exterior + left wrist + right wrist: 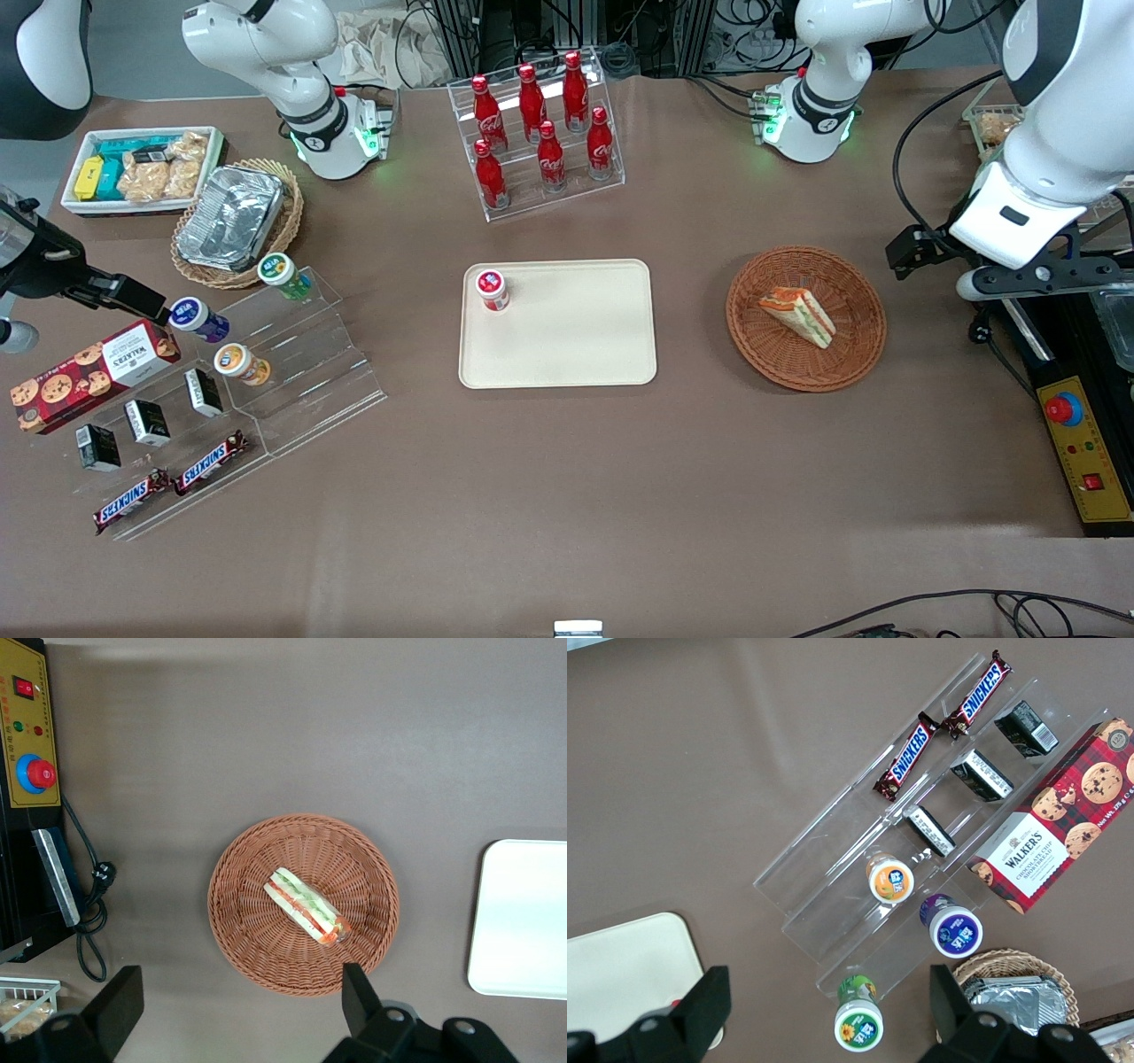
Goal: Place sandwich from basket to tray
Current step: 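Move the left gripper over the sandwich in the wicker basket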
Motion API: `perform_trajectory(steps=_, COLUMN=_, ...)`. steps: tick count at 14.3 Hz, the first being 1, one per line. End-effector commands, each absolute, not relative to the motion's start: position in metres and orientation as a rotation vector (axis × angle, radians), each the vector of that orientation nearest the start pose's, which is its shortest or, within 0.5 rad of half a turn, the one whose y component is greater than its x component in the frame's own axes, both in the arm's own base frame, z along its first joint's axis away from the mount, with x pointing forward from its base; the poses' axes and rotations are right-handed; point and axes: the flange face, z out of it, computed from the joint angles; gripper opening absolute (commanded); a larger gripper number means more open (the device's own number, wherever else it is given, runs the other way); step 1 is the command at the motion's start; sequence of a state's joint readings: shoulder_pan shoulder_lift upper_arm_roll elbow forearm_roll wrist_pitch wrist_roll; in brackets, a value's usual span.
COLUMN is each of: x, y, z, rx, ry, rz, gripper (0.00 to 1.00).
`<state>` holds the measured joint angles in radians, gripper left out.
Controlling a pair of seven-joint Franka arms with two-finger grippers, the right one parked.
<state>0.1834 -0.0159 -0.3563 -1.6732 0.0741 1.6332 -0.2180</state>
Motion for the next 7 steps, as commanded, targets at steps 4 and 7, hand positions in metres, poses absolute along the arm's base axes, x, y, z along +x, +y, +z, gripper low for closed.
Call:
perform_trajectory(steps=4, x=0.5467, y=-0.0875, z=0.5765, rx=-3.049, ry=-0.061, rz=0.04, gripper=0.99)
perform_trajectory(steps=7, x=0.547, y=-0.0858, z=0.5747, rx=-3.054, ry=-0.144, rz=0.047, gripper=0.99)
